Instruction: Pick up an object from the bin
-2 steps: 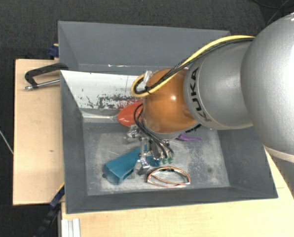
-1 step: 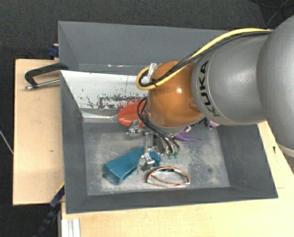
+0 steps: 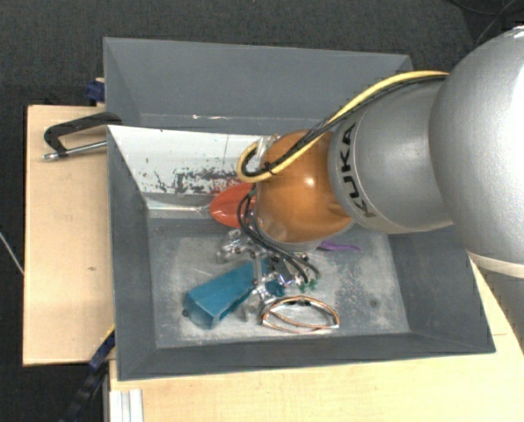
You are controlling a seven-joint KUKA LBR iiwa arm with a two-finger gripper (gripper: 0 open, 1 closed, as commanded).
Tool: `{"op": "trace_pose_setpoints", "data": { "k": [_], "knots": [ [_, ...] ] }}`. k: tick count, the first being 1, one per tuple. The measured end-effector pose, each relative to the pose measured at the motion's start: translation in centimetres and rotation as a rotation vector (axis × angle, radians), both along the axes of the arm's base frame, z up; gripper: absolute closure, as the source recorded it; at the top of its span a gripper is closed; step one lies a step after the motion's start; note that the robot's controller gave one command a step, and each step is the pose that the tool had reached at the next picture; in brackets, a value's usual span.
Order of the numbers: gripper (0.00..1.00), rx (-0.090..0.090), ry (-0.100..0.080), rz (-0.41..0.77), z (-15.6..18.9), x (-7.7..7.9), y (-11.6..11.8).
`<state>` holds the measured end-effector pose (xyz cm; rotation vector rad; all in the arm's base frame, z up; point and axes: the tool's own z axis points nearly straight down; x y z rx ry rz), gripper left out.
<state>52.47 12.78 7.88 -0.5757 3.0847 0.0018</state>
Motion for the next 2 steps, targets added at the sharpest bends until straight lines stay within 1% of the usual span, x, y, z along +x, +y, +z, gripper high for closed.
{"op": "trace_pose_setpoints", "data": {
  "k": [1,2],
  "knots": [
    [1.0,0.004,0.003,0.062,-0.45,1.51,-0.93],
    [1.0,0.004,0.003,0.062,-0.45,1.51,-0.93]
  ]
}}
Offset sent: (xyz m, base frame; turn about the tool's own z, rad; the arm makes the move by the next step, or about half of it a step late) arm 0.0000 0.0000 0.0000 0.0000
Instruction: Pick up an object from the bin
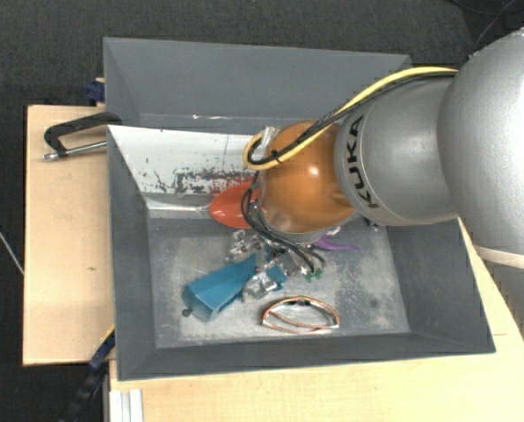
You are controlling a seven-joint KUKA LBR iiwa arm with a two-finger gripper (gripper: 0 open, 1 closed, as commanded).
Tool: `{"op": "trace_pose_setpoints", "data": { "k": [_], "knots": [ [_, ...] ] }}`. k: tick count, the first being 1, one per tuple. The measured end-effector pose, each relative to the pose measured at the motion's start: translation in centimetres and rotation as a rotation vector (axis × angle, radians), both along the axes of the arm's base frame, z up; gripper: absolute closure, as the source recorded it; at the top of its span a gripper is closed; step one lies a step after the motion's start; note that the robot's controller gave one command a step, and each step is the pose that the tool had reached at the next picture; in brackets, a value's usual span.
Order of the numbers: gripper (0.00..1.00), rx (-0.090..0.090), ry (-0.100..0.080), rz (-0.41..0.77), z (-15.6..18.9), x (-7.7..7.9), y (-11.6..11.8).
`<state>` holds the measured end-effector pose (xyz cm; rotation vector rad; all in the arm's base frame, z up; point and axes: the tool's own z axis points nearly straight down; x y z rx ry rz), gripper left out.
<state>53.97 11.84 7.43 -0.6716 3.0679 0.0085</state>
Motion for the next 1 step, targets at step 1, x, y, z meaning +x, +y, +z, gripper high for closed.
{"op": "trace_pose_setpoints", "data": {
  "k": [1],
  "knots": [
    [1.0,-0.001,0.003,0.001,0.3,-0.17,-0.04]
  ]
}}
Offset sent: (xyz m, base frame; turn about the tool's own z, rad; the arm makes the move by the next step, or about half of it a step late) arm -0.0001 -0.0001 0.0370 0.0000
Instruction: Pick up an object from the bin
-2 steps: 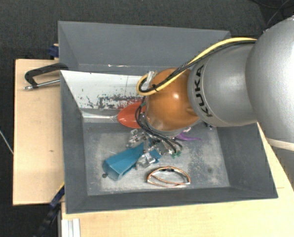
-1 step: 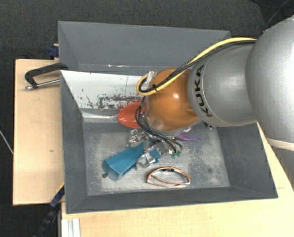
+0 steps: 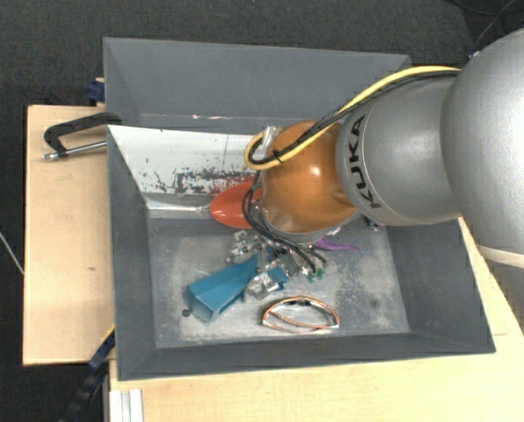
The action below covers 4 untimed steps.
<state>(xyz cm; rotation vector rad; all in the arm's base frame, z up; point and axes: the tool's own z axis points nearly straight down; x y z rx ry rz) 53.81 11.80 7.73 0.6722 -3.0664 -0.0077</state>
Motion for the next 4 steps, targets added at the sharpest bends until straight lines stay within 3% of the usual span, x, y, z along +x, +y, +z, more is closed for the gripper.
{"op": "trace_pose_setpoints", "data": {
  "k": [1,3,4],
  "knots": [
    [1.0,-0.004,0.005,0.0,1.8,-0.2,-0.1],
    [1.0,-0.003,-0.007,-0.001,4.0,0.0,0.0],
    [1.0,-0.004,-0.001,-0.001,4.6,-0.1,0.0]
  ]
}}
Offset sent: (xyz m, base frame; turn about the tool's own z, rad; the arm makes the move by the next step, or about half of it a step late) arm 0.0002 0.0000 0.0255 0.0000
